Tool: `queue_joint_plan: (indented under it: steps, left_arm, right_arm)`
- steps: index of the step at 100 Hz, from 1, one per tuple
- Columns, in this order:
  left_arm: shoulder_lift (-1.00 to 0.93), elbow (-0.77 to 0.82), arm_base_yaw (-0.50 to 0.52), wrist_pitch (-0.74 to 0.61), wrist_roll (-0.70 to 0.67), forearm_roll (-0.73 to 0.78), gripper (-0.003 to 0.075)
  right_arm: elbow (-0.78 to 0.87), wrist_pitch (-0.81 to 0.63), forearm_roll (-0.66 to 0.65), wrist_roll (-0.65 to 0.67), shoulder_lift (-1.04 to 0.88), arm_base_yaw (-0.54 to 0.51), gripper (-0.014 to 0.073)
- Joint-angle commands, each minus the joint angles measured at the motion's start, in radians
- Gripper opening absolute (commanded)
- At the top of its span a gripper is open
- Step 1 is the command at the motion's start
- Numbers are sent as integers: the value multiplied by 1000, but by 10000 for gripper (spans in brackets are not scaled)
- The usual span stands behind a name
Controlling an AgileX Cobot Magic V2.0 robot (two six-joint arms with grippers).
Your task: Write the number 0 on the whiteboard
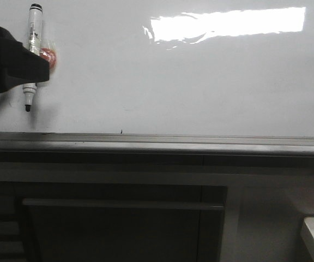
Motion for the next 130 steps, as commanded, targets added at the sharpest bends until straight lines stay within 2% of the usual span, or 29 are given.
queue_joint_plan:
  steps: [1,47,56,68,69,74,87,105,122,130]
  left_arm:
    - [16,-36,-30,-99,-12,-1,406]
    - [87,-42,-15,-160,-12,-88,372]
    - [100,-42,-15,-156,-12,-97,279]
    - [115,-42,-15,-154,-12,-97,32]
    - [115,-42,-15,-154,-12,-97,-10]
    - [115,-42,-15,-158,-12,-86,-19]
    - [112,-42,-15,-151,-12,11,-20]
    - [35,-42,-15,-59,-14,206,-20]
    - [-111,-42,-15,38,-14,463,-20]
    - [-168,-42,-15,66,-14,570,-20]
  right_arm:
    - [-34,-48,43,-12,19,1,-67]
    - [-34,-44,47,-12,19,1,-67]
    - [-34,-45,47,-15,19,1,-67]
    - [-34,-45,47,-15,19,1,-67]
    - [-34,-44,47,-15,19,1,-67]
    - [-34,-42,47,-15,19,1,-67]
    - [-34,-34,47,-15,19,22,-67]
    - [-45,-1,47,-24,19,97,-67]
    - [-95,8,47,-33,80,182,-66]
    - [-128,18,47,-83,140,219,-66]
